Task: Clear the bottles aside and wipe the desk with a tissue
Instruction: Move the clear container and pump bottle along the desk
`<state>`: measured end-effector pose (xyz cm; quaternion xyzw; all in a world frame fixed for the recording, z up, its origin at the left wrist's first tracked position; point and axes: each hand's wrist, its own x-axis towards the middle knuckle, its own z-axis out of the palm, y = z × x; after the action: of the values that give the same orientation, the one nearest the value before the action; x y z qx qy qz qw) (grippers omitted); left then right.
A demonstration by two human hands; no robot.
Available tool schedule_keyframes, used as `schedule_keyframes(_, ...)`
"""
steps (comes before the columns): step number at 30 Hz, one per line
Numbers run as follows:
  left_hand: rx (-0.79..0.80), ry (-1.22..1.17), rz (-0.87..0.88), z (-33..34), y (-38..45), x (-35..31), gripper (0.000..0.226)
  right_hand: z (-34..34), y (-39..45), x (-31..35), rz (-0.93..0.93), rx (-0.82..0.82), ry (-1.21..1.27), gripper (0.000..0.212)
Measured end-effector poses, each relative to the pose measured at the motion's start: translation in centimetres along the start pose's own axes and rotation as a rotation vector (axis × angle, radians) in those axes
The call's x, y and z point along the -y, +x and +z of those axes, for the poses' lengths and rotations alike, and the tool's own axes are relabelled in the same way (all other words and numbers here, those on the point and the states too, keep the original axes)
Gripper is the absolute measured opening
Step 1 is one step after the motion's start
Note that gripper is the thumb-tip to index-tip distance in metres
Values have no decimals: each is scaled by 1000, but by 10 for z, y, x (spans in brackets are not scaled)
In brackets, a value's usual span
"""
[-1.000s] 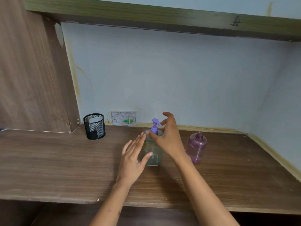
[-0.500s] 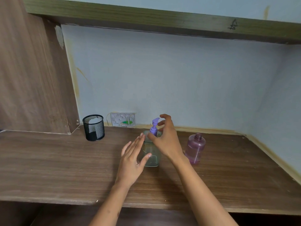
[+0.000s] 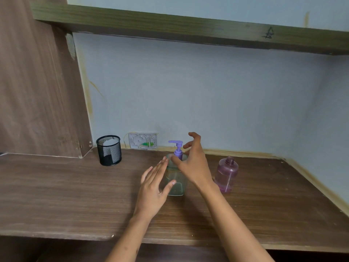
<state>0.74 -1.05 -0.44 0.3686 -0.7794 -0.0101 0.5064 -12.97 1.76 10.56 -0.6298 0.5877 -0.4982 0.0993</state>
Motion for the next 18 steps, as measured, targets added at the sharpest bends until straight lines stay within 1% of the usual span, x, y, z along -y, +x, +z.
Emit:
schedule_keyframes(3, 6, -9, 7, -1, 0, -1, 66, 4, 0, -2, -9, -23, -41, 81)
schedule_keyframes(8, 1, -8, 3, 0, -1, 0, 64, 1, 1, -5, 7, 51, 67, 68)
schedule_keyframes(11, -7, -2, 3, 0, 0, 1, 64, -1, 1, -4, -11, 88, 100, 64)
schedule_keyframes(13, -8, -2, 6, 0, 0, 1, 64, -1, 1, -3, -6, 76, 92, 68)
schedule_keyframes(16, -1, -6, 7, 0, 0, 0, 65, 3, 1, -6, -8, 13, -6, 77)
schedule_keyframes(18, 5, -9, 5, -1, 0, 0, 65, 5, 2, -7, -5, -5, -26, 76)
